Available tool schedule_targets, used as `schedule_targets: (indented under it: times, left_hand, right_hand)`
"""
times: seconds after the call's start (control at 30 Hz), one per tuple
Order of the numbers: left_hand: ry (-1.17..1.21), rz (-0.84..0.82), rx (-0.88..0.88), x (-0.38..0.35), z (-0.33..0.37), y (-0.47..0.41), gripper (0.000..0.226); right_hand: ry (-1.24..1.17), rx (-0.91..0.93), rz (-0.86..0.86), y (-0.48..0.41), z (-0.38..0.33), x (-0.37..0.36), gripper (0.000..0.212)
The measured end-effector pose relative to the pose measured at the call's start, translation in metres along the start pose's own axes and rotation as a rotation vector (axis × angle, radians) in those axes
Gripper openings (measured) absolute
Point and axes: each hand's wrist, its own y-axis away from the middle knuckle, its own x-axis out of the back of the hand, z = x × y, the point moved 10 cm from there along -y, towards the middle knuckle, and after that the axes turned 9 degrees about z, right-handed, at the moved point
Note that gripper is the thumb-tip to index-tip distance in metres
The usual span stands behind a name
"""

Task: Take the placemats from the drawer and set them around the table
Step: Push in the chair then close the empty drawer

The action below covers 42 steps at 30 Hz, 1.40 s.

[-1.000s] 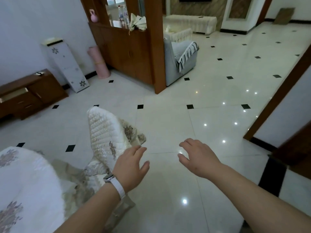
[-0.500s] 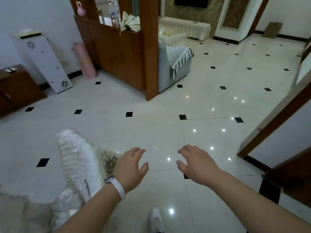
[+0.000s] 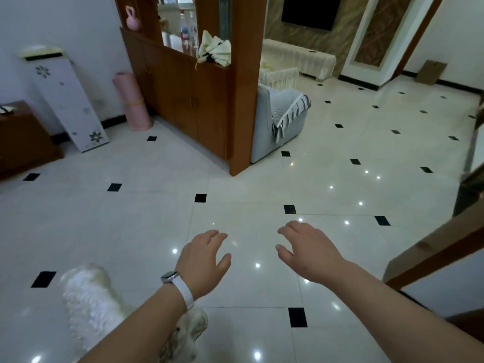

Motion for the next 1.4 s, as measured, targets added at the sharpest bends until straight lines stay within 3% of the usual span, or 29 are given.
schedule_targets:
  times: [0.4, 0.8, 0.97, 1.13, 1.4]
  left_hand:
    - [-0.091, 0.053, 0.233, -0.002, -0.094, -0.102, 0.070]
    - [-0.320, 0.127, 0.411, 0.033, -0.166, -0.239, 0.053]
    - [-0.326, 0.168, 0.571, 0.055, -0.215, -0.236, 0.063]
    - [-0.291, 0.201, 0.676, 0.060, -0.283, -0.232, 0.058]
    - [-0.223, 0.225, 0.771, 0.085, -0.442, -0.249, 0.060]
  right_hand:
    - [-0.077, 0.237, -0.029, -0.186, -0.023, -0.042, 0.047]
    - [-0.158, 0.496, -0.072, -0.397, -0.043, -0.046, 0.049]
    - [-0.167, 0.632, -0.129, -0.441, -0.101, -0.062, 0.048]
    - [-0.148, 0.752, -0.154, -0.491, -0.176, -0.085, 0.048]
    - [-0.092, 0.835, -0.180, -0.583, -0.315, -0.124, 0.047]
